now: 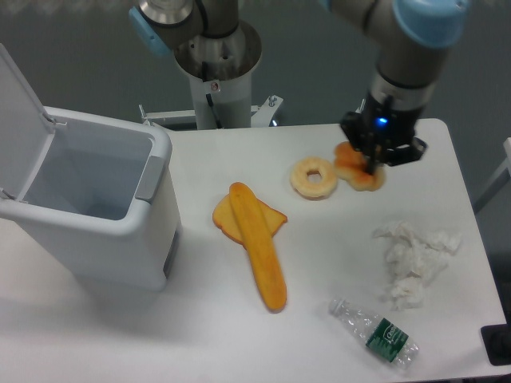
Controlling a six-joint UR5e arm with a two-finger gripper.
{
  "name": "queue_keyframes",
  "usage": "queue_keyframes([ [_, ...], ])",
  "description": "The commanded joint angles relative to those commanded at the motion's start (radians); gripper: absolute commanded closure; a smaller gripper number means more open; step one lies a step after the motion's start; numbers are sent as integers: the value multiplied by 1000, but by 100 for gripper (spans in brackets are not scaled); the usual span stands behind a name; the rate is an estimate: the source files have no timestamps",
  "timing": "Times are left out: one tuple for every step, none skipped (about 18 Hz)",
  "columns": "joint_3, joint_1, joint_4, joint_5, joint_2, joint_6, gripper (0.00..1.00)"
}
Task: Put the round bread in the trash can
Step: 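Carry the held round bread over the white trash bin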
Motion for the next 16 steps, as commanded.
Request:
queue_keyframes([
  [-5,-21,0,-17,14,-23,100],
  [-11,-41,2,-26,32,-48,100],
  [-14,-66,2,-34,43,-74,100],
  [-21,-92,2,-42,57,-100,100],
  [-29,-118,3,-51,71,-126,100],
  [-37,-143,3,-69,84,-155,100],
  [-49,-166,5,-86,101,-186,100],
  [-63,-189,14,-94,115,-209,100],
  [-74,-219,26,-97,130,-226,100],
  [-84,-251,34,-98,144,-241,100],
  [-89,-277,37,-101,153,-258,100],
  [-89,-301,44,-103,160,-267,100],
  [-89,-319,58,-103,163,-276,100],
  [-89,-334,81,-109,163,-292,100],
  [-91,-350,101,-117,161,-311,100],
  [-92,-367,118,-120,160,-333,100],
])
